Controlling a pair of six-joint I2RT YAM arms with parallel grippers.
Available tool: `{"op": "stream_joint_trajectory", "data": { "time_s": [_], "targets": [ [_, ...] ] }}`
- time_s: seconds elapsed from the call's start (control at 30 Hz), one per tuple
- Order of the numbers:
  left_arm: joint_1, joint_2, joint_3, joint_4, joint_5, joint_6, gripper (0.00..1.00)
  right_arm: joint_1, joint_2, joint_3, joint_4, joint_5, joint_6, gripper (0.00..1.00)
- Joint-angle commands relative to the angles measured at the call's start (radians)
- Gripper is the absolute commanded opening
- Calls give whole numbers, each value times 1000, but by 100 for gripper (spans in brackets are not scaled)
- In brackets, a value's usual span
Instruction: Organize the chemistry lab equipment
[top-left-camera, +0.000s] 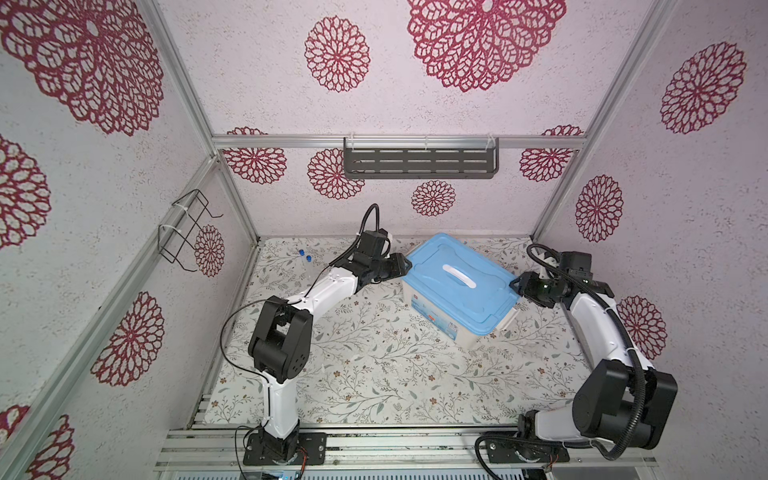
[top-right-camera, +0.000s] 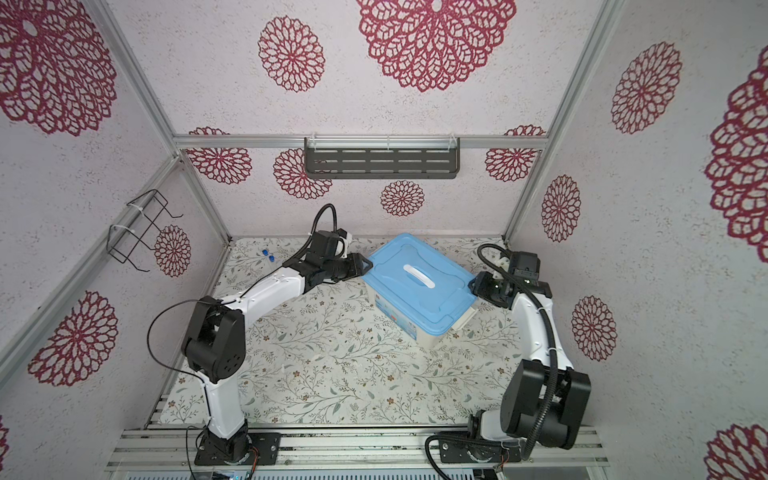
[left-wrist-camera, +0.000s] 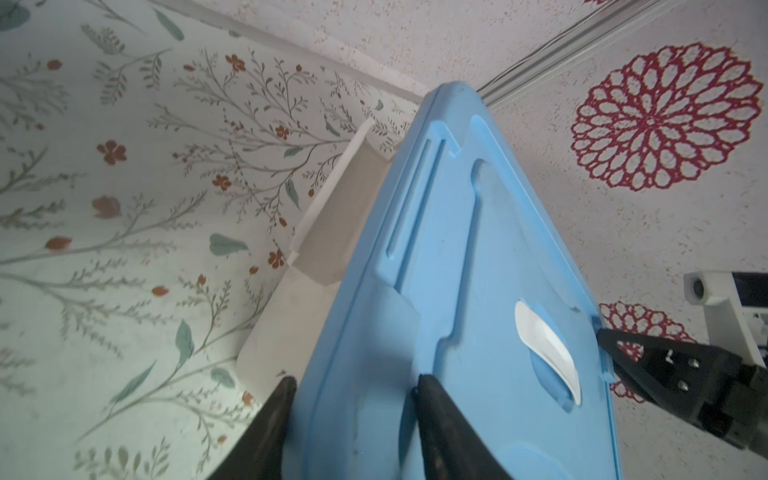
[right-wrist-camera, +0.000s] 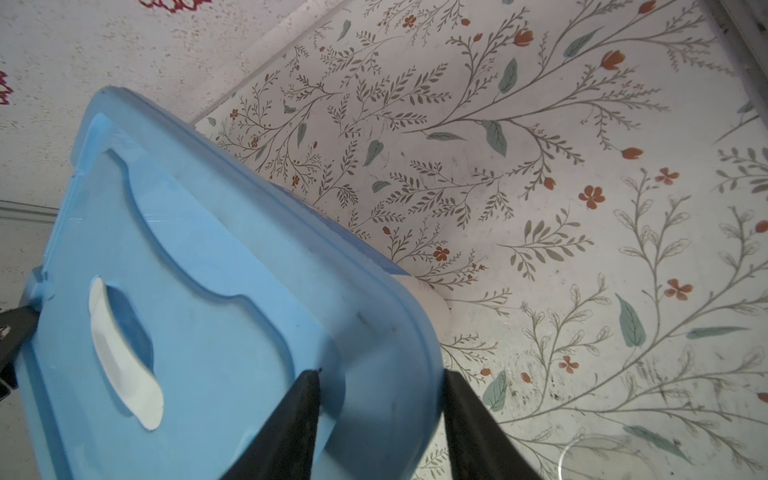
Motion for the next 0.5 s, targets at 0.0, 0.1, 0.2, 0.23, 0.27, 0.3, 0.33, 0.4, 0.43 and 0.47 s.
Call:
{"op": "stream_joint_trajectory", "data": {
  "time_s": [0.0,0.1,0.2,0.23,0.27,0.3,0.33,0.4,0.43,0.47],
  "targets": [
    [-35,-116,-82,-50,14,19,48,29,39,40,-36,-42,-71,50],
    [-38,-190,-173,-79,-22,42,49,80,68,59,-36,-1,-93,50],
    [-40,-249,-263,-98,-35,46,50,117,86,68,-7,1,-82,51],
    [-41,-266,-284,-113,-37,49,50,129,92,73,0,2,-79,51],
    [-43,-287,-308,-134,-44,56,50,145,100,80,9,2,-77,51],
    [-46,-308,-332,-154,-58,64,50,166,108,88,14,6,-76,51],
    [-47,-326,-351,-172,-72,69,51,184,115,97,19,13,-75,51],
    [-45,-370,-397,-205,-93,73,52,231,133,111,29,35,-71,51],
    [-42,-388,-410,-225,-98,68,53,252,141,118,36,47,-64,52],
    [-42,-405,-423,-258,-114,56,54,277,149,124,48,60,-57,52]
  ]
}}
